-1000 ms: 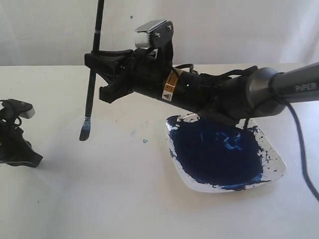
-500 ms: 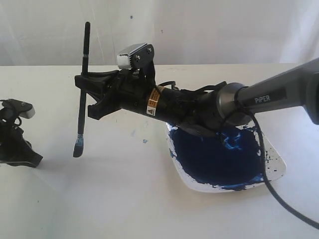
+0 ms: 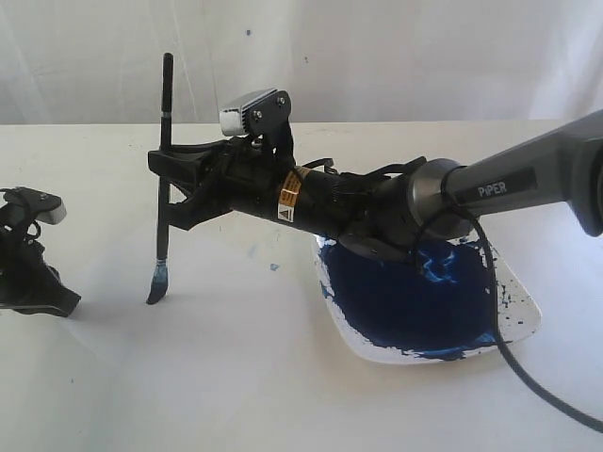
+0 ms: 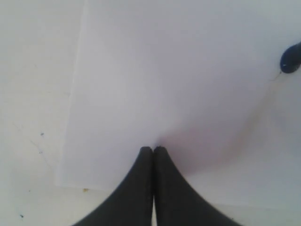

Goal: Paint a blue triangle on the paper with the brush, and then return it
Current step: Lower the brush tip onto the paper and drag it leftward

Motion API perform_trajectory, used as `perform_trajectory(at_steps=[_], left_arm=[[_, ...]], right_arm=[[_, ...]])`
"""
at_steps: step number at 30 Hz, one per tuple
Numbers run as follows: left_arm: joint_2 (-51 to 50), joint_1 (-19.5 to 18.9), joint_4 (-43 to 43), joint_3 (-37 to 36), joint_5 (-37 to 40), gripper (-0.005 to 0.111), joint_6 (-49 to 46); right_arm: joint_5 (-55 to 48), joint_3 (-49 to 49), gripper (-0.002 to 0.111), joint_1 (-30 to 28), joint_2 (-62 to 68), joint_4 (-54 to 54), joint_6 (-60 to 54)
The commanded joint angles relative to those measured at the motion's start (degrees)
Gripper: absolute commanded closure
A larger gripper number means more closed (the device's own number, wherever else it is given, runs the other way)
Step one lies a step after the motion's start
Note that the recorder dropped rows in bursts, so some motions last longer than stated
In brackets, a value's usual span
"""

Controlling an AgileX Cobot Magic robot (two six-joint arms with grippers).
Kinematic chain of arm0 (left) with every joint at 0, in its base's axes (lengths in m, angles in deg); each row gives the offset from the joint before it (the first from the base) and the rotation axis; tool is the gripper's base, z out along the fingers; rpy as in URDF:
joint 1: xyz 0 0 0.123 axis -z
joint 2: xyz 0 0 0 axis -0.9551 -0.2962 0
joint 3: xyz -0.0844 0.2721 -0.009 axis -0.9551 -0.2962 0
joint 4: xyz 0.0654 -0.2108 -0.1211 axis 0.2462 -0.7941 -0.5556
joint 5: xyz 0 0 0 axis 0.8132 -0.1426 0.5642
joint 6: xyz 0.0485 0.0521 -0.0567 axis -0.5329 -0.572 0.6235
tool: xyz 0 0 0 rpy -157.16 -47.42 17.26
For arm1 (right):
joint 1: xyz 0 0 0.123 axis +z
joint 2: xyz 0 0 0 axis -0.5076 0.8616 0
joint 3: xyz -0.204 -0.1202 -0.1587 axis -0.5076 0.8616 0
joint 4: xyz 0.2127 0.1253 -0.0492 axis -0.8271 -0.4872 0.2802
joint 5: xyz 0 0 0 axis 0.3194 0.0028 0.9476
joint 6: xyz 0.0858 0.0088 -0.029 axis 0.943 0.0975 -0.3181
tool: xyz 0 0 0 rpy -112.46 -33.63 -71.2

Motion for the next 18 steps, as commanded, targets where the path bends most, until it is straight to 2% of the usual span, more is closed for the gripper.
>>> perform_trajectory(at_steps=[1,12,18], left_arm=[[-0.5,0.0,0.4,-0.2,2.1,0.107,0.2],[-0.5,0.0,0.4,-0.2,2.4,0.107,0.2],[-0.5,0.0,0.4,-0.2,2.4,0.107,0.2]], right_arm=[[-0.8,-0.4,0.108,0.0,-0.3,-0.3,-0.4],[-1.3,-0.4,0.108,-2.0,-0.4,-0.2,-0.7],[-1.7,-0.4,0.108,-5.3,-0.4,-0.1,-0.7]])
